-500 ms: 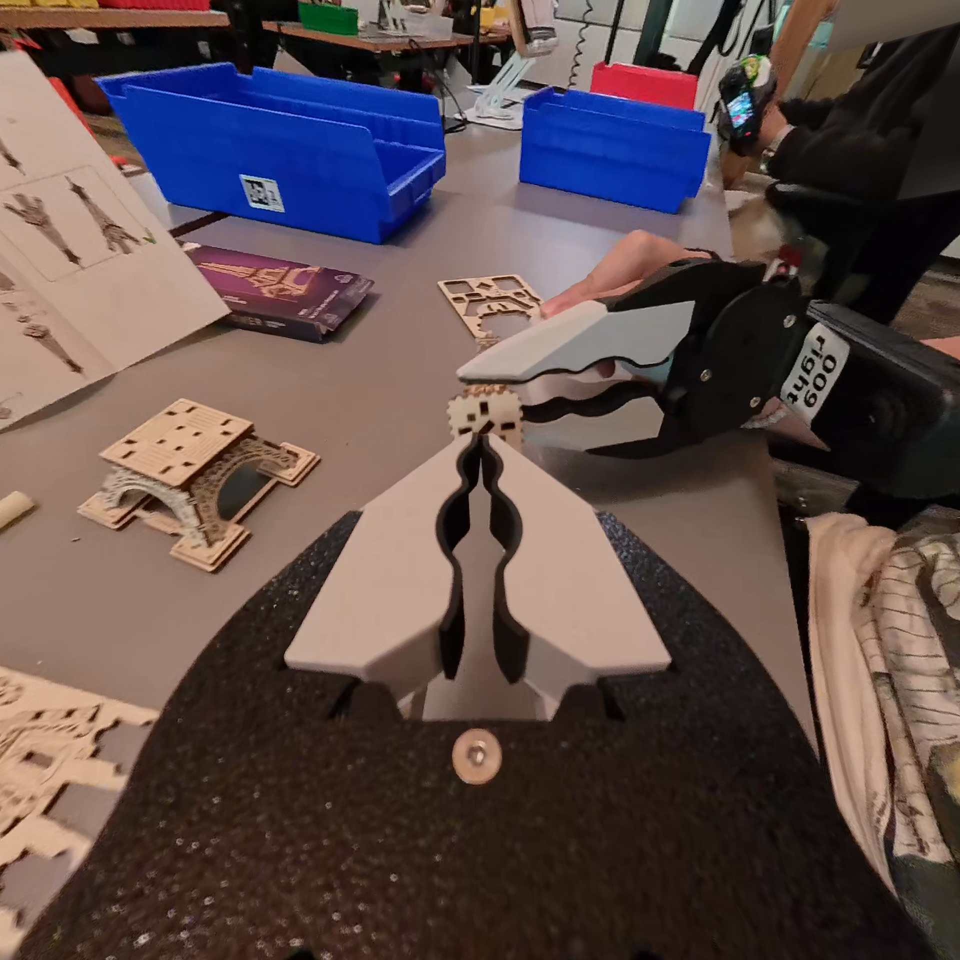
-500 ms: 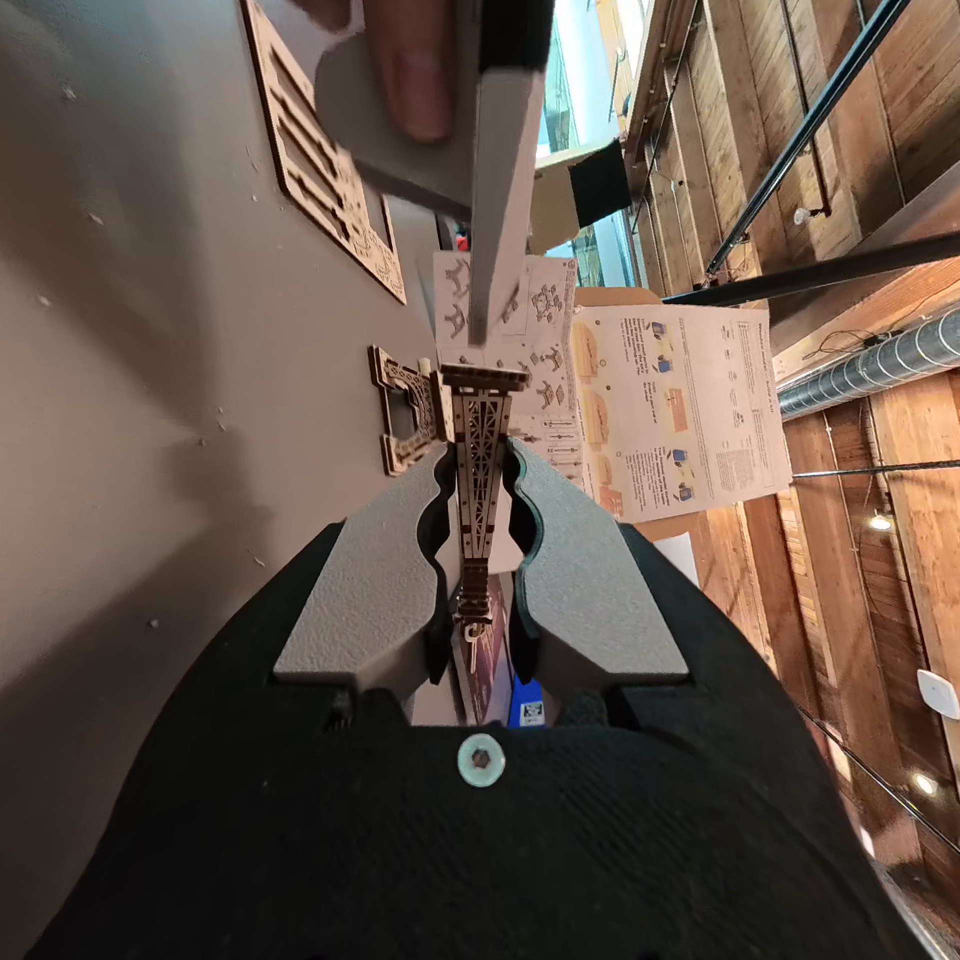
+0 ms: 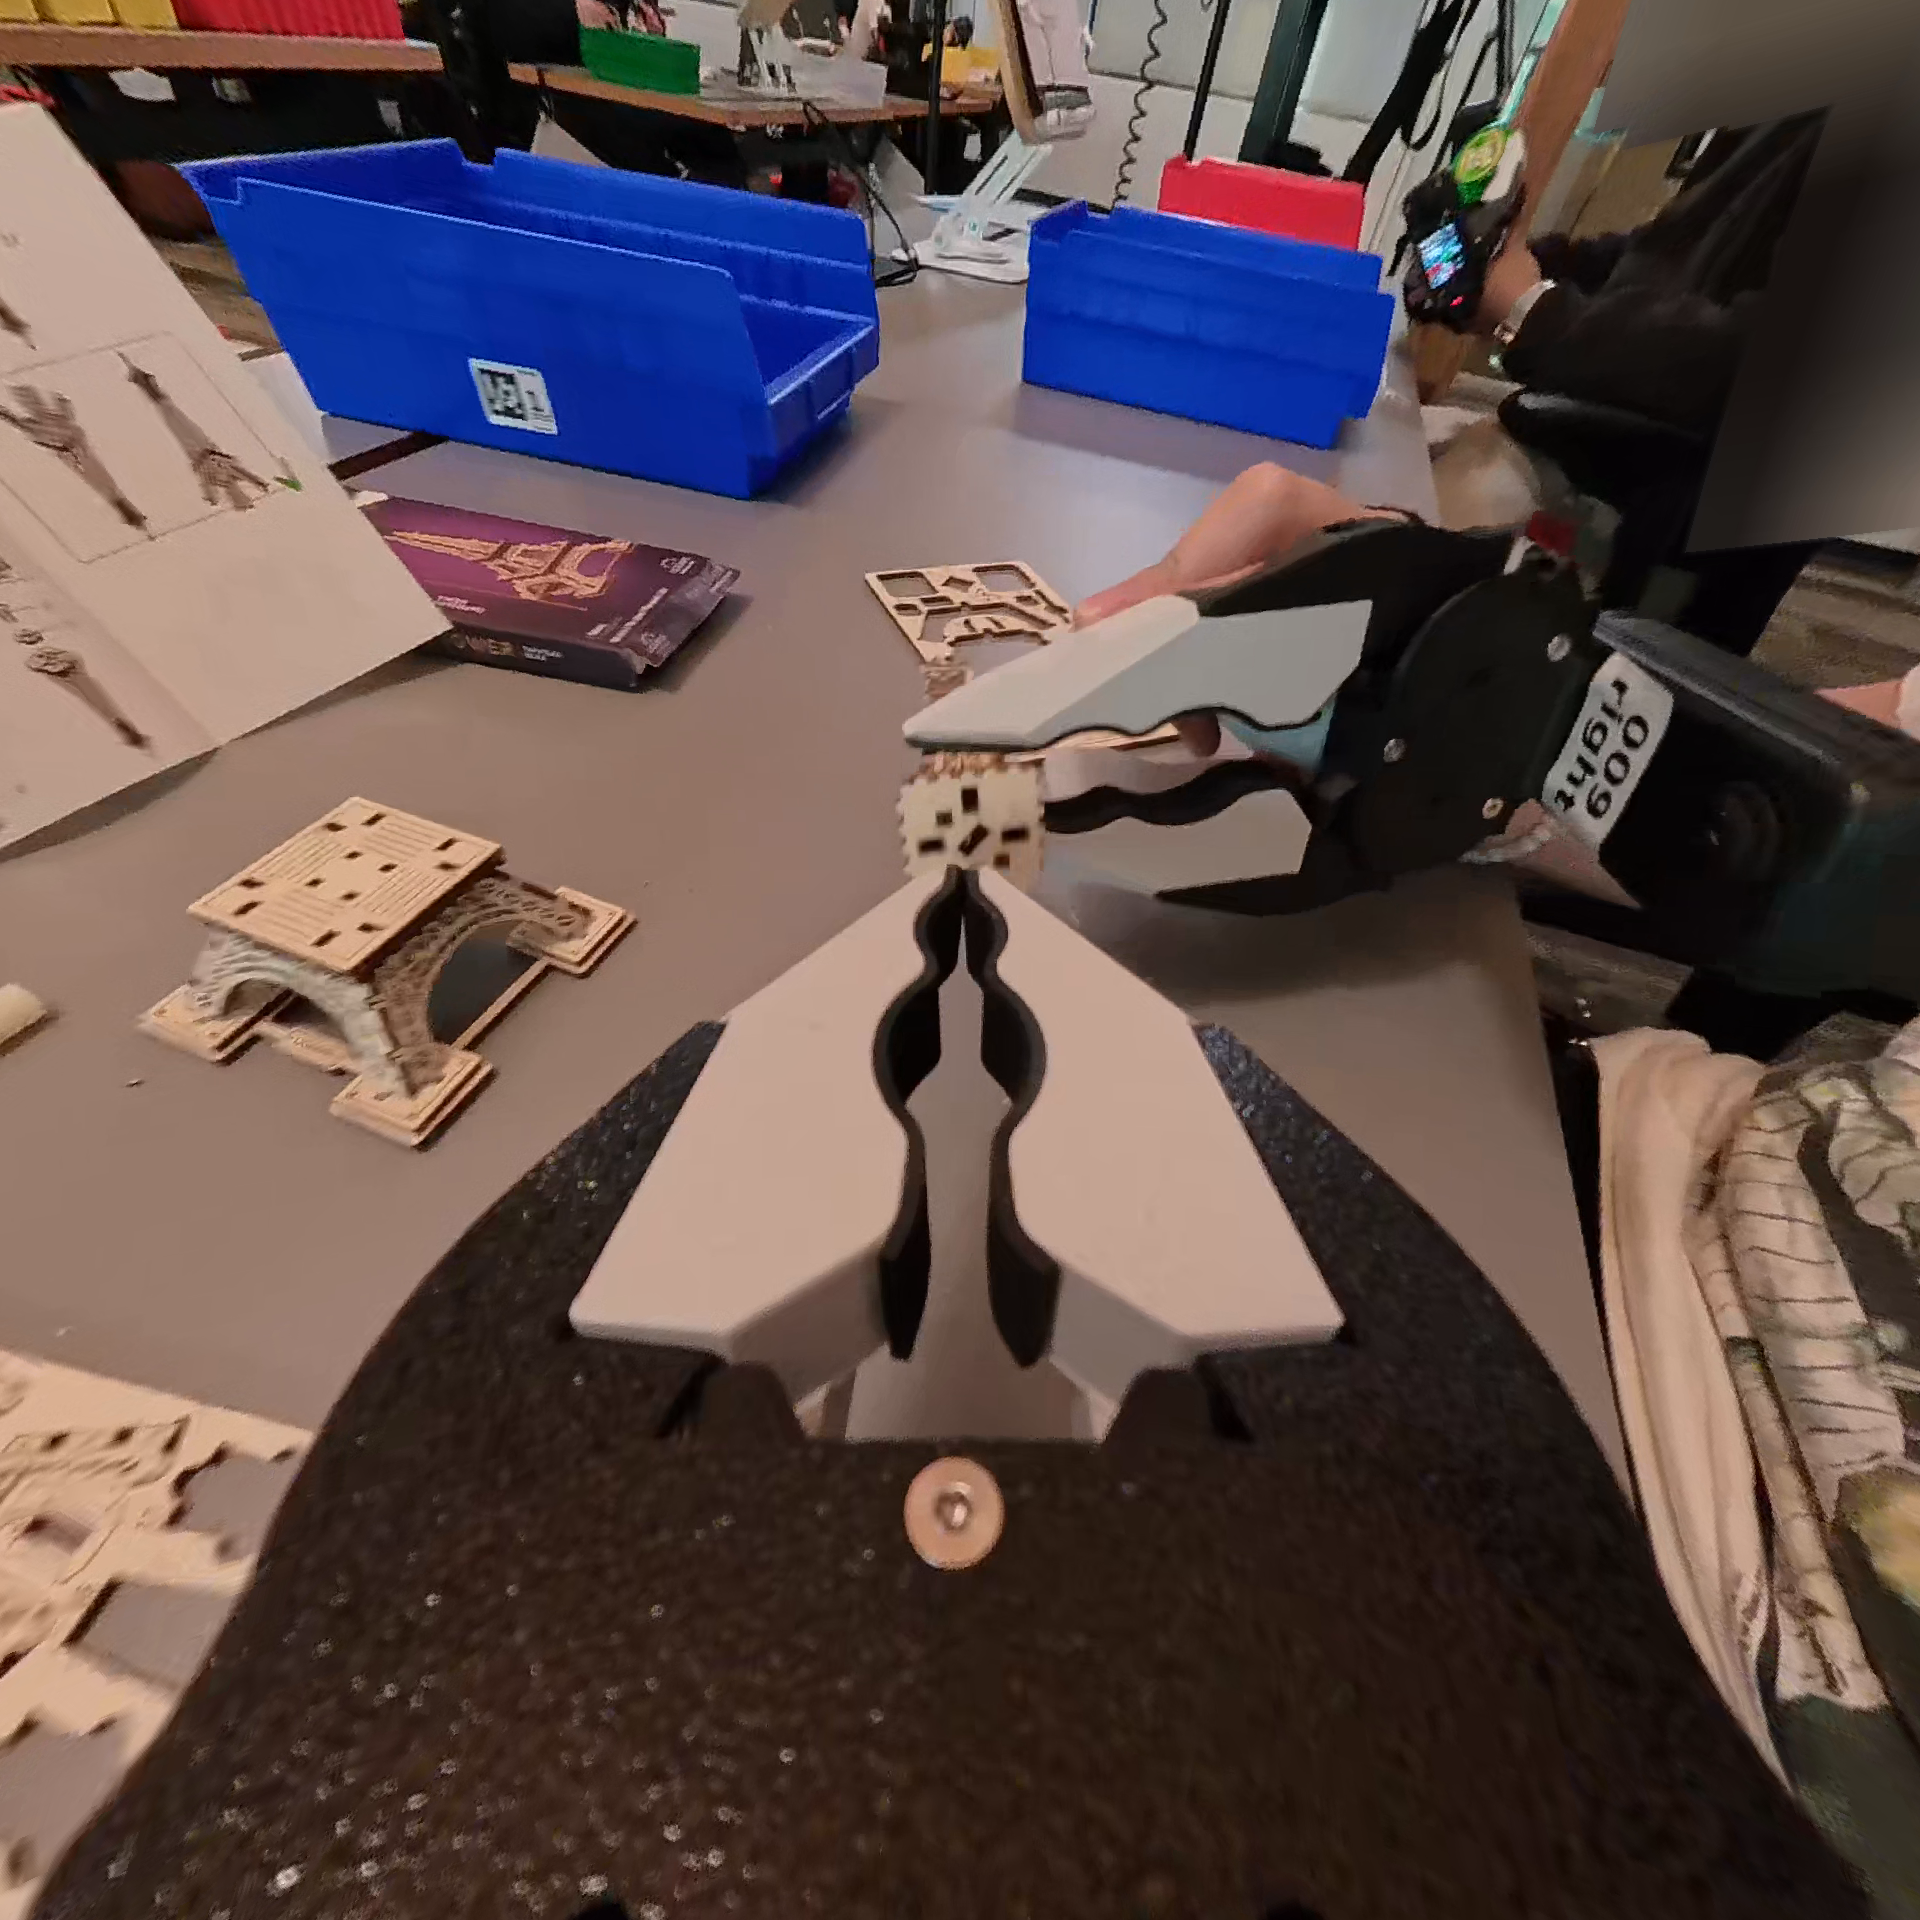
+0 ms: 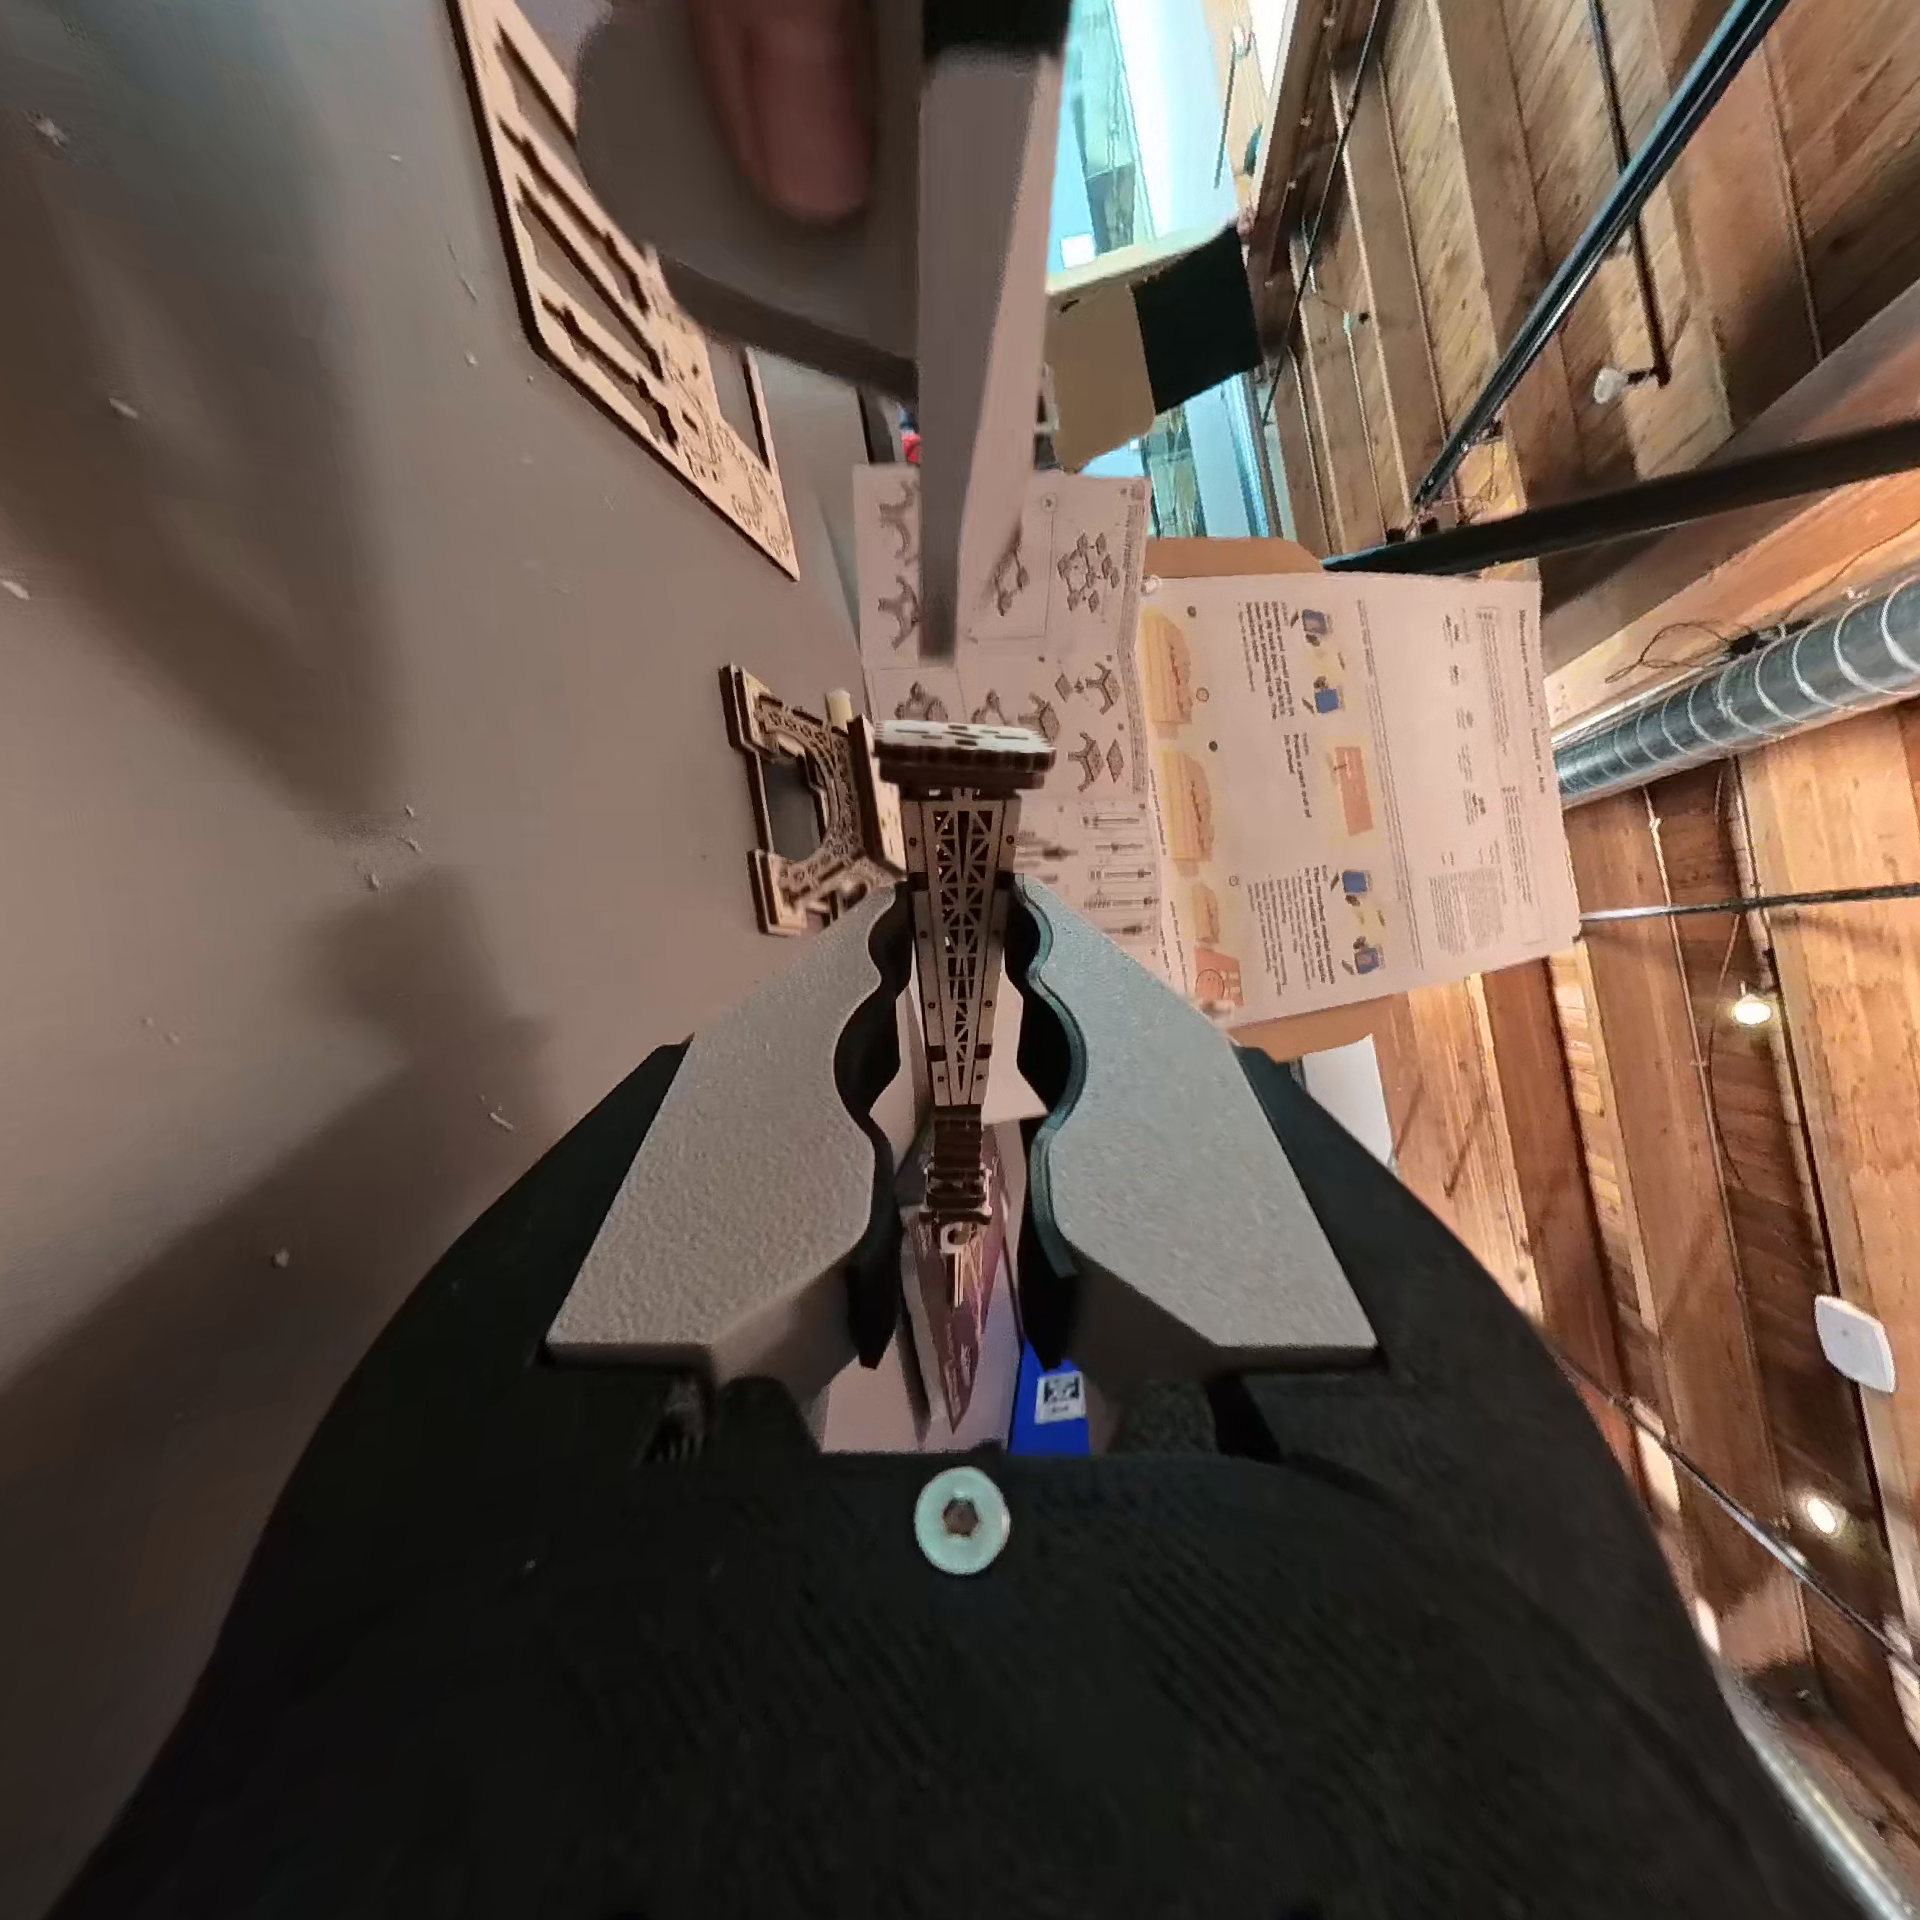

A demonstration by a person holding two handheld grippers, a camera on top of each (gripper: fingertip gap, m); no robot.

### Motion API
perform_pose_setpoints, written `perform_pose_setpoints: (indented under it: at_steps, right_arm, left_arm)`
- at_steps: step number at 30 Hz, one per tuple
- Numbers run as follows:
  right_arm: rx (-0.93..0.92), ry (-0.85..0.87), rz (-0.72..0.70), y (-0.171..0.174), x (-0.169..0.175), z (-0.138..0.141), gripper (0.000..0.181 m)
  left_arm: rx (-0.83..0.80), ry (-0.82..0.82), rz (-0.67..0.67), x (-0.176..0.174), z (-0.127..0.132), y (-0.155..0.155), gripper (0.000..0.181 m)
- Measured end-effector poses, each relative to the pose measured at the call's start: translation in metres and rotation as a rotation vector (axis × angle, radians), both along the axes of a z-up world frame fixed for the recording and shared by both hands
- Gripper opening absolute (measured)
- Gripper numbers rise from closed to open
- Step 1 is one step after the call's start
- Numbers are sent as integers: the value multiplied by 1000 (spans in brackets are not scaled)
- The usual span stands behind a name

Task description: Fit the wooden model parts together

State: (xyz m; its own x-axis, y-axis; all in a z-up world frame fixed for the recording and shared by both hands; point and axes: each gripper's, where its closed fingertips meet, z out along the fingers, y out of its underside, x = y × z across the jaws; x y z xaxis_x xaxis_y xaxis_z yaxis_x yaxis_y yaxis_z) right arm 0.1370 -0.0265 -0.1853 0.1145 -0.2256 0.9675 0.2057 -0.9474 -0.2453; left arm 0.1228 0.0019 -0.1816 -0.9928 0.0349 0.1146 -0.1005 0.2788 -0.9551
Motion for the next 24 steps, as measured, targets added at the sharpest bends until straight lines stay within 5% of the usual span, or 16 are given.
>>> perform_pose_setpoints:
  at_steps: [10,12,15,20,24]
  right_arm:
    - [-61,-78,-61,-7,2,9,15]
    - [-77,-102,-66,-6,1,12,15]
    - [-93,-128,-62,-5,-1,14,15]
    - [-98,-156,-19,3,-5,18,15]
    - [-24,-146,23,3,-6,19,14]
  left_arm:
    - [-14,-82,51,6,5,2,3]
    - [-14,-138,67,4,7,-2,36]
    - [25,-182,54,-3,2,-10,52]
    - [8,-224,55,-8,1,-18,30]
    - [-18,-272,64,-5,5,-16,29]
